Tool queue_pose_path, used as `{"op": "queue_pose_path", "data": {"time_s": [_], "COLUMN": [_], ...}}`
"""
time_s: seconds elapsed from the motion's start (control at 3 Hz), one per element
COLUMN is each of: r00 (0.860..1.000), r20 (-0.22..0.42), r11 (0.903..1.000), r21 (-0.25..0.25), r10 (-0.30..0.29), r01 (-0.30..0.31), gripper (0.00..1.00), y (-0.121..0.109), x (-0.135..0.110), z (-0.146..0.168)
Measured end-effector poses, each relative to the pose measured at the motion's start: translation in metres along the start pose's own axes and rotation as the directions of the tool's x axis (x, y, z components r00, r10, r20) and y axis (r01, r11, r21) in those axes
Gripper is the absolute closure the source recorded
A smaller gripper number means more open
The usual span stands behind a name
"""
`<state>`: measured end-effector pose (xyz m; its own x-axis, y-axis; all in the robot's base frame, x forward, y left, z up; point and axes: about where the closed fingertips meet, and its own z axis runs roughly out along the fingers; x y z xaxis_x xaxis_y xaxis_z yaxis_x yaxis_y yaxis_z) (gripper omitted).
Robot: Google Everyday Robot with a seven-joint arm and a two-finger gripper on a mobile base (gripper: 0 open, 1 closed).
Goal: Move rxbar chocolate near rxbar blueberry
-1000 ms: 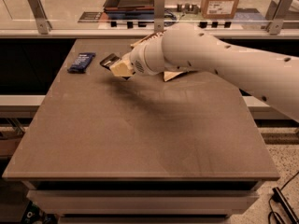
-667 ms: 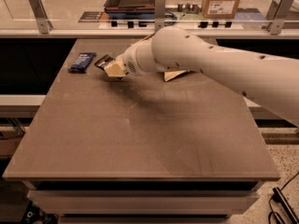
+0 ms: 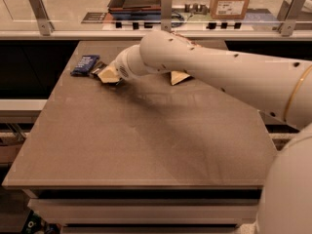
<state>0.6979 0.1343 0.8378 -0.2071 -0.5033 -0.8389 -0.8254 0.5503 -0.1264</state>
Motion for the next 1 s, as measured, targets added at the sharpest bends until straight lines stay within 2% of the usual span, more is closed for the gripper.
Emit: {"op": "queue_pose_path", "data": {"time_s": [0.33,1.0], "r00": [1.0,1.0], "r20": [0.001,0.001], "r11": [1.0,1.0], "r21": [-0.003,-0.008], "r10": [-0.002,-0.004], "r01": [0.002,0.004], "gripper": [0.84,0.37], "y": [0.0019,0.005], "x": [-0.0008,-0.002], "z": [0.001,0.0027]}}
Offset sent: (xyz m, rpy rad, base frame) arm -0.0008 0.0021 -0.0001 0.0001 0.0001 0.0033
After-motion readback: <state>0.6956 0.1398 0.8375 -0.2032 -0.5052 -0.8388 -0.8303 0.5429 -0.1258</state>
